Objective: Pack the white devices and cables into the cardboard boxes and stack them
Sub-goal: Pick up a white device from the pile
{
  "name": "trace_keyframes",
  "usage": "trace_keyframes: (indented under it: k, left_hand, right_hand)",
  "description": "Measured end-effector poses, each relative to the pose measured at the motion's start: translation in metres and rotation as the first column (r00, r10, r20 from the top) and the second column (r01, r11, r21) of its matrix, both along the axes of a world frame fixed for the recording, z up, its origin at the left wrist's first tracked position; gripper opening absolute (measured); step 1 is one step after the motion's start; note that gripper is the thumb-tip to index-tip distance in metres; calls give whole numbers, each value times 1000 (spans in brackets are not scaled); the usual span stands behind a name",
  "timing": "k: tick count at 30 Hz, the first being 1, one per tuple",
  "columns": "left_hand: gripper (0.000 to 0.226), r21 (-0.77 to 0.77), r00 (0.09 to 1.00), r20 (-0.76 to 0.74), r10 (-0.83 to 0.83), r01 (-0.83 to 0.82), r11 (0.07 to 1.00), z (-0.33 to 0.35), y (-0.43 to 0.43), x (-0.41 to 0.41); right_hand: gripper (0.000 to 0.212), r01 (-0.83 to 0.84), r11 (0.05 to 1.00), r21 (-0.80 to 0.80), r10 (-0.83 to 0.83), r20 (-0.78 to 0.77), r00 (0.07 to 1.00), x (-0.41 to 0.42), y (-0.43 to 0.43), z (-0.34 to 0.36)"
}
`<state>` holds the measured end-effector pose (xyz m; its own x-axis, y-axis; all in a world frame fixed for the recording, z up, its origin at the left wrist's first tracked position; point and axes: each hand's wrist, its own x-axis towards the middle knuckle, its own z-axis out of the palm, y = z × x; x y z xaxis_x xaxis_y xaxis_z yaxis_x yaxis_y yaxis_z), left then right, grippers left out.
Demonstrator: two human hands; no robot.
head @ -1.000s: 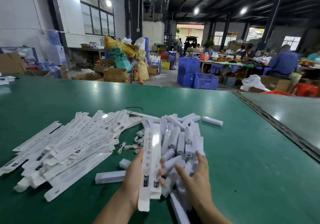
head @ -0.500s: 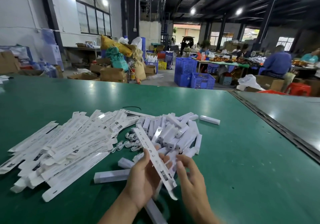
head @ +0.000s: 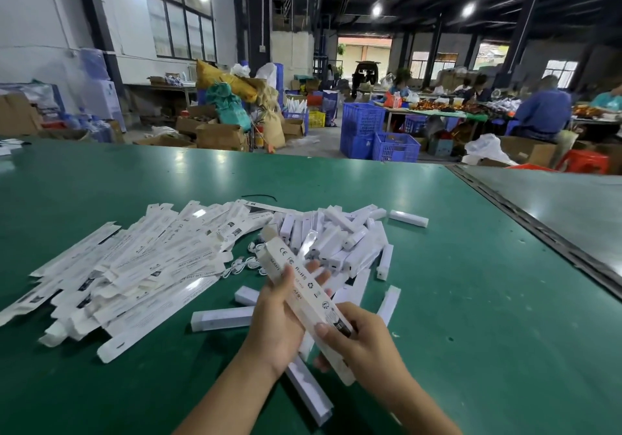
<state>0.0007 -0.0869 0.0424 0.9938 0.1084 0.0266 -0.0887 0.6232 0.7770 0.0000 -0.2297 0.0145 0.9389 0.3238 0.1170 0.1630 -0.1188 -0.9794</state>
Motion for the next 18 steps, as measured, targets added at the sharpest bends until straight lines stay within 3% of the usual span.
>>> trace_keyframes:
  k: [3, 6, 9, 13, 16, 18]
  left_hand:
    - [33, -128, 999, -41, 30, -35, 991, -18, 10, 14]
    - [40, -163, 995, -92, 42, -56, 985, -27, 15, 20]
    - [46, -56, 999, -28, -31, 29, 998, -26, 14, 17]
    - [50, 175, 998, -33, -60, 65, 983, -29, 2, 11]
    - [53, 191, 997, -69, -21, 34, 981, -32, 0, 13]
    - [48, 129, 997, -76, -9, 19, 991, -32, 4, 15]
  right_hand:
    - [6, -46, 997, 65, 50, -57, 997, -3, 3, -3]
    - [12, -3, 999, -38, 3, -7, 1000, -4, 8, -9]
    - [7, 73, 995, -62, -67, 83, 994, -2, 8, -12]
    - [21, 190, 971, -144, -151, 247, 957, 5, 3, -12]
    - [22, 160, 970, -181, -104, 286, 953, 7, 0, -12]
    - [15, 209, 966, -150, -160, 286, 945, 7, -1, -11]
